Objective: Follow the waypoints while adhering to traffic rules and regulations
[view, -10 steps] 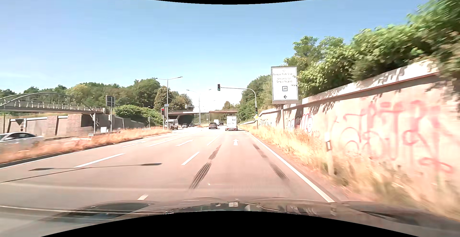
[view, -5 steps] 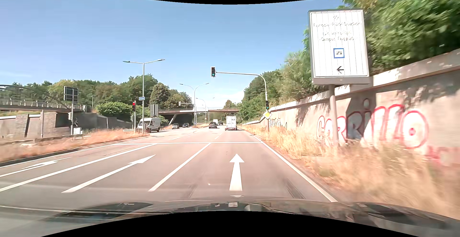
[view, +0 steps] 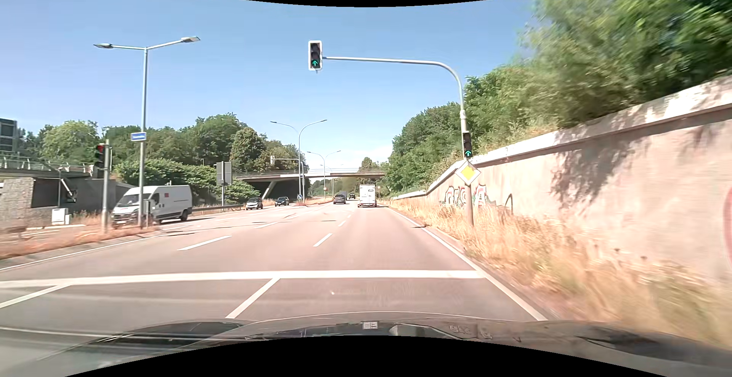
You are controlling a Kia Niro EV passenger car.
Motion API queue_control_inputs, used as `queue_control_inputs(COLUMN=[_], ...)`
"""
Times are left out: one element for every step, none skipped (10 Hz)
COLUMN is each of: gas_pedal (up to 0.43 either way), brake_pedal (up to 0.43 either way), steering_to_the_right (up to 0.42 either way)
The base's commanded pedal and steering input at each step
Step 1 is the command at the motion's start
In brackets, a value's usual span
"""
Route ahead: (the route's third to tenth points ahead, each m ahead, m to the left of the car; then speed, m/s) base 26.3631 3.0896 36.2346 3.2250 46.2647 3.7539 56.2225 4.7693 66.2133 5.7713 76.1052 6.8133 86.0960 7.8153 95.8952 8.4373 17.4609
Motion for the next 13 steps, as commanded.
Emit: queue_control_inputs(gas_pedal=[0.098,0.098,0.098,0.098,0.098,0.098,0.098,0.110,0.110,0.110,0.130,0.130,0.130], brake_pedal=[0.000,0.000,0.000,0.000,0.000,0.000,0.000,0.000,0.000,0.000,0.000,0.000,0.000], steering_to_the_right=[-0.008,-0.008,-0.008,-0.008,-0.008,-0.008,-0.008,-0.009,-0.009,-0.009,-0.009,-0.010,-0.010])
